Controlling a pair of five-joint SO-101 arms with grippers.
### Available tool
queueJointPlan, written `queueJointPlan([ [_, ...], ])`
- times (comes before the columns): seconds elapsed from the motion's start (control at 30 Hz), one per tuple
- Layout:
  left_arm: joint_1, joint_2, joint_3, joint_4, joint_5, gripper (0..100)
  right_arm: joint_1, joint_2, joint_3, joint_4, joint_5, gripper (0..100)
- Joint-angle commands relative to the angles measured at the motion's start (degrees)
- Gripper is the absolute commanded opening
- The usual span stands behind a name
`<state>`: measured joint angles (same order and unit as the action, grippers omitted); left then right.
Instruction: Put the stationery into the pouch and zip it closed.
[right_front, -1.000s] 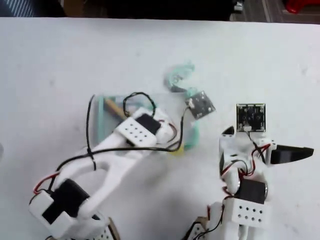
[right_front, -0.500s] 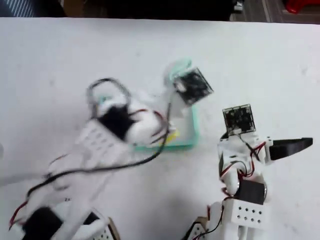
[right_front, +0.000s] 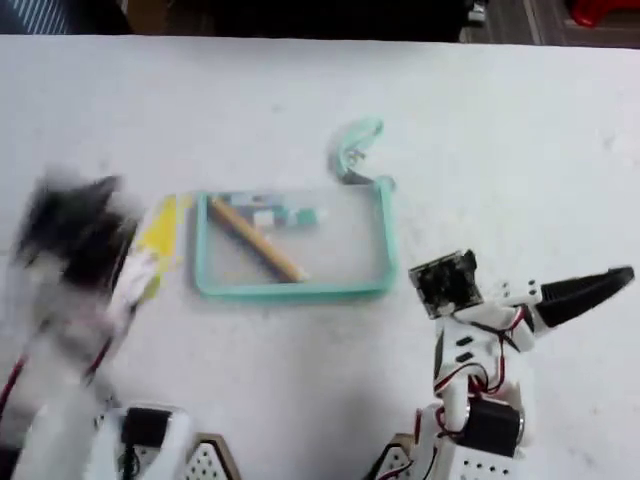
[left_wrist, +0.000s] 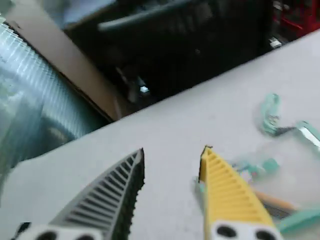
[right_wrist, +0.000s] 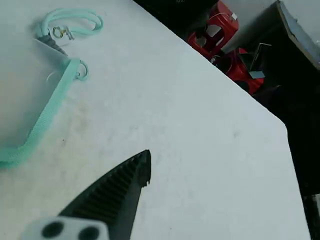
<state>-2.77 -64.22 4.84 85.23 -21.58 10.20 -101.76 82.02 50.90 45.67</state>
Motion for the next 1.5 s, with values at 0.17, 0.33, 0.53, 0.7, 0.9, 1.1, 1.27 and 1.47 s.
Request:
queueJointPlan([
  [0.17,-5.14,-28.62,11.78,-2.02,-8.53,20,-4.97,-1.63,-8.35,-0.84,3.52,78.9],
  [0.33,-5.41,-42.15,23.03,-5.45,-7.03,20,-9.54,-1.63,-15.74,-0.84,-9.23,78.9],
  [0.53,-5.23,-39.87,32.79,-7.47,5.27,20,-17.98,-1.63,-23.65,3.65,-16.53,78.9],
  [0.7,-5.49,-40.13,50.64,-14.59,9.32,20,-25.89,-1.63,-25.85,13.32,-16.44,78.9],
  [0.9,-5.58,-40.13,68.92,-22.07,9.23,20,-27.38,-1.63,-25.76,17.71,-16.44,78.9],
  [1.1,-5.32,-40.13,78.86,-26.90,9.23,20,-27.38,-1.54,-18.55,12.70,-16.53,78.9],
  [1.27,-5.23,-40.13,86.86,-30.59,9.05,20,-26.77,-1.54,-3.25,2.51,-16.44,78.9],
  [1.47,-5.49,-40.22,92.13,-32.18,8.97,20,-20.79,-1.54,14.07,-12.88,-16.44,78.9],
])
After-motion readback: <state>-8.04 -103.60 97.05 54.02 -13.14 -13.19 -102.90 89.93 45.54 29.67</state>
